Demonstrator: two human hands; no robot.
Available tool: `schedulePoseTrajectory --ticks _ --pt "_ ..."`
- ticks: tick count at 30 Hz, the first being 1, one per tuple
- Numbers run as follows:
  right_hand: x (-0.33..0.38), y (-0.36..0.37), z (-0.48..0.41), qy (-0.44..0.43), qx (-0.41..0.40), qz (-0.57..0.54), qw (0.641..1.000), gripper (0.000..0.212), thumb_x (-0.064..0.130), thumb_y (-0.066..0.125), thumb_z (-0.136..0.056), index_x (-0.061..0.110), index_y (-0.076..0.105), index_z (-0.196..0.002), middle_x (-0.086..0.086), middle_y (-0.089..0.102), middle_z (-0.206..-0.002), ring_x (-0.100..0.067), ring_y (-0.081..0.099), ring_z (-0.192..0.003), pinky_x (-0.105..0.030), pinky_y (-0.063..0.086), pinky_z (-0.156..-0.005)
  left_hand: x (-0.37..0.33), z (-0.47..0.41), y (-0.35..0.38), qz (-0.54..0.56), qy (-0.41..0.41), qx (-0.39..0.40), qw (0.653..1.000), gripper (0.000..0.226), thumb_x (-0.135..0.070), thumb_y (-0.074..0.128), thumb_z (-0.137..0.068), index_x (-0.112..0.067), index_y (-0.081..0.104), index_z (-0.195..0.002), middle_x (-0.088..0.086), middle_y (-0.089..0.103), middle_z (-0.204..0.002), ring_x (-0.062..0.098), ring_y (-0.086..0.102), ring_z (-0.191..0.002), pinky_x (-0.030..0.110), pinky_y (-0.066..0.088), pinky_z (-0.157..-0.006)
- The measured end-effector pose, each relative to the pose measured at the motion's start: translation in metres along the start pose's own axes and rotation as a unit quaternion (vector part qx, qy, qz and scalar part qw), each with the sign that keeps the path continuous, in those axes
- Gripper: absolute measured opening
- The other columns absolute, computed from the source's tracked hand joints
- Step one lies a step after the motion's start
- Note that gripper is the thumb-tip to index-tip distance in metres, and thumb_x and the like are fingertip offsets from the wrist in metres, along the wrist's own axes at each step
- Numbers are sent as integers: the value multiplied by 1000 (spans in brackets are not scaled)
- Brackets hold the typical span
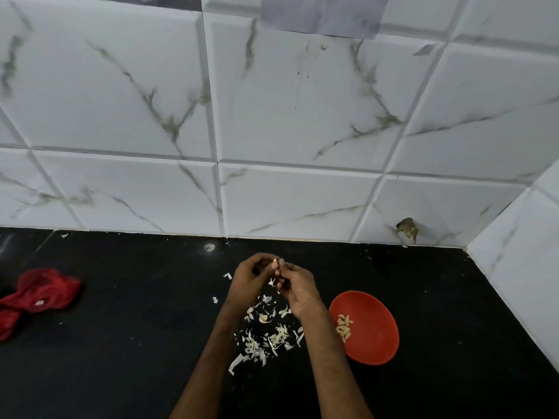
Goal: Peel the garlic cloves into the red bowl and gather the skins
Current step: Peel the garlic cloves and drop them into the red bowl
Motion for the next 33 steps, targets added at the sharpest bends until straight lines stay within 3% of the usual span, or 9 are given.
schedulePoseTrajectory --ticks 3,6,10,13,18,22,26,30,33 --pt "-1 4 0 -27 0 18 999 11 12 65 -95 4 72 -92 -2 65 -70 -7 56 -62 -20 51 -56 3 2 0 23 -2 -43 999 12 -5 67 -92 -5 72 -103 8 75 -95 23 72 -93 29 57 -82" --pt "3 4 -1 -92 -21 124 988 11 14 64 -97 5 71 -98 -4 71 -81 -13 65 -72 -25 56 -59 3 3 -2 36 -6 -71 997 8 -6 66 -93 -6 70 -99 10 74 -90 21 71 -84 29 57 -71" --pt "22 -2 0 -256 -76 306 914 9 12 64 -95 17 72 -97 3 72 -91 -12 70 -83 -31 61 -65 -6 4 -4 40 -25 -68 997 5 -6 65 -94 -5 65 -99 14 71 -83 18 67 -64 30 53 -46" --pt "30 3 4 -296 -30 340 892 13 9 64 -95 18 73 -96 8 72 -89 -10 71 -85 -33 62 -70 -6 2 -5 -2 -22 -72 997 6 -8 70 -90 -6 67 -95 8 71 -75 10 61 -49 24 47 -40" --pt "33 4 7 -324 -28 370 870 18 8 65 -94 25 70 -90 10 71 -85 -6 71 -81 -34 62 -74 -6 0 -1 12 -10 -75 997 6 -2 72 -87 -4 74 -92 3 73 -76 -3 59 -55 11 44 -53" --pt "35 2 9 -335 -31 384 860 13 8 65 -93 20 69 -89 8 71 -82 -6 70 -75 -34 62 -70 -5 -1 0 23 2 -70 997 8 -2 72 -86 -9 75 -91 5 77 -84 14 73 -79 22 56 -72" --pt "34 4 8 -308 -28 380 872 8 10 64 -94 16 67 -89 3 71 -81 -13 72 -72 -38 63 -66 -4 1 5 35 18 -79 996 11 -1 70 -87 -11 74 -89 5 77 -86 15 73 -81 22 56 -73" --pt "33 2 9 -273 -15 305 912 5 7 66 -93 8 69 -89 -6 72 -82 -16 73 -74 -30 62 -64 1 1 7 50 14 -77 996 9 -1 68 -89 -8 73 -91 9 76 -87 20 73 -83 27 57 -73" --pt "31 1 7 -252 -4 261 932 6 6 66 -92 4 70 -88 -8 72 -78 -17 72 -71 -32 62 -64 -1 2 8 69 18 -78 994 14 2 65 -90 -9 73 -90 10 76 -86 18 72 -80 24 56 -69"
Point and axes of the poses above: each hand's wrist, its own z-axis away from the middle knuckle, its own y-axis out of the palm, x = y × z, the point moved 4 cm from there along -z, towards the middle knuckle
